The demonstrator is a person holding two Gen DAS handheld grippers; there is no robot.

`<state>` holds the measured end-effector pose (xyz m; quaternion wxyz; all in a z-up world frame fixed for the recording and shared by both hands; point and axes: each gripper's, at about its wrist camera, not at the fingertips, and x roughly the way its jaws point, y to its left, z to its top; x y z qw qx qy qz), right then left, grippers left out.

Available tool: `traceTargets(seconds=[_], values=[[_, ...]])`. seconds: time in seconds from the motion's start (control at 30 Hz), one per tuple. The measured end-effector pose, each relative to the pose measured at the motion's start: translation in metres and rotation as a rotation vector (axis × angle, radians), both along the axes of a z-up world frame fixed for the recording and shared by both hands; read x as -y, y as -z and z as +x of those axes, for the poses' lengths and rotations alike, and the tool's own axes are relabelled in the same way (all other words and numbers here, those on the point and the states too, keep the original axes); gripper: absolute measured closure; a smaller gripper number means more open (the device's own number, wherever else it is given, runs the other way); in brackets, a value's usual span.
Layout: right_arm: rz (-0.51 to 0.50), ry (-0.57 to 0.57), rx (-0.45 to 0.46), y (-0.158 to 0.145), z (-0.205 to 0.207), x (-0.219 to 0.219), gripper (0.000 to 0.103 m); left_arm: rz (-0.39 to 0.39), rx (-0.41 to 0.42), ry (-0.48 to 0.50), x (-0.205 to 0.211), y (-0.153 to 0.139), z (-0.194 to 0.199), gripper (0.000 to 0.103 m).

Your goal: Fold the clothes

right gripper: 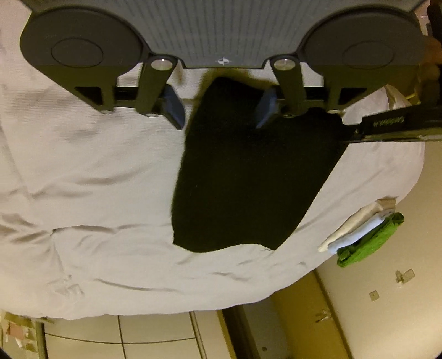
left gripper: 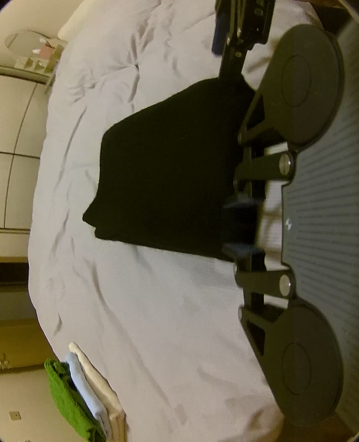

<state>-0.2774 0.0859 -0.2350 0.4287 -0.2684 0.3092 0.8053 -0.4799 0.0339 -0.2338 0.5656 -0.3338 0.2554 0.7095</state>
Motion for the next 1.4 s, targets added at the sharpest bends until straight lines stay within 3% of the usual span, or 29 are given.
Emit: traceTargets(seconds=[0.03, 0.07, 0.27, 0.63, 1.23, 1.33, 1.4], values=[[-0.011, 0.008, 0.008, -0.002, 0.001, 0.001, 0.018, -0.009, -0.008, -0.003, 0.002, -0.002, 0.003, 0.075], [-0.022, 0.017, 0.015, -0.005, 0.002, 0.002, 0.013, -0.015, -0.012, -0.005, 0.004, -0.003, 0.006, 0.074], [-0.071, 0.055, 0.019, -0.009, 0.010, 0.011, 0.013, -0.037, -0.017, 0.009, 0.016, -0.007, 0.020, 0.064], [-0.054, 0.082, 0.054, -0.015, 0.023, 0.038, 0.013, -0.026, -0.033, 0.031, 0.044, -0.012, 0.038, 0.053], [-0.007, 0.078, 0.070, -0.026, 0.036, 0.074, 0.012, 0.018, -0.053, 0.053, 0.080, -0.023, 0.055, 0.046], [0.005, 0.074, 0.071, -0.028, 0.035, 0.078, 0.003, 0.024, -0.056, 0.055, 0.082, -0.024, 0.056, 0.046], [0.015, 0.071, 0.073, -0.029, 0.035, 0.080, 0.003, 0.025, -0.055, 0.057, 0.083, -0.025, 0.056, 0.045]])
